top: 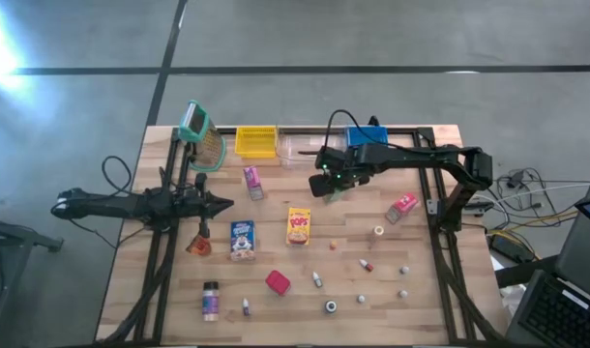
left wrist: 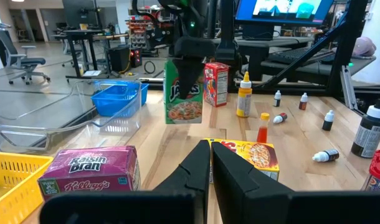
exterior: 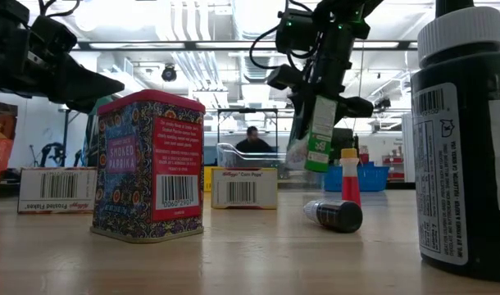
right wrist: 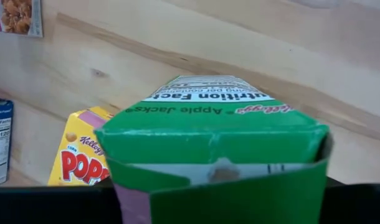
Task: Pick & Place Kitchen Items
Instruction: Put the green cereal box into the transparent bin, then put the red cereal box into the transparent bin
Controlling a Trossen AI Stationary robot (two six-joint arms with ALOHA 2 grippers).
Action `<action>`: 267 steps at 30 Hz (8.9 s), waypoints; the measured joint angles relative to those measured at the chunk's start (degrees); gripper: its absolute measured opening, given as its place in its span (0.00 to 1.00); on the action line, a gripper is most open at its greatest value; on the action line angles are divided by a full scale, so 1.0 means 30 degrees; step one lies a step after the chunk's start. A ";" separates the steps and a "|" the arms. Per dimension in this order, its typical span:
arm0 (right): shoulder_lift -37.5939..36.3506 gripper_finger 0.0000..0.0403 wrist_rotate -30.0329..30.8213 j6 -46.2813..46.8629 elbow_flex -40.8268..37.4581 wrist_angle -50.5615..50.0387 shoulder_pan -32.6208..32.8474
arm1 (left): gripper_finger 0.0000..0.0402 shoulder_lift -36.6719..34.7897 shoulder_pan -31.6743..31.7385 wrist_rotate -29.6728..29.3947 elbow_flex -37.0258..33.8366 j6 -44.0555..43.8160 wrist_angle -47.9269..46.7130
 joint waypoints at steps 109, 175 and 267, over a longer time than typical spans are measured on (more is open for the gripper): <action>1.1162 0.51 0.0494 -3.0761 1.4564 -0.7327 -0.8954 | 0.06 -0.0007 0.0007 0.0000 0.0000 0.0000 0.0007; -0.1852 0.47 0.0983 -2.0087 1.3260 -1.4523 -0.3054 | 0.06 0.0000 0.0003 0.0000 0.0000 0.0000 0.0007; -1.0994 0.73 -0.2063 2.1377 -1.0371 -0.7700 -0.0408 | 0.06 0.0000 0.0000 0.0006 -0.0006 0.0000 0.0002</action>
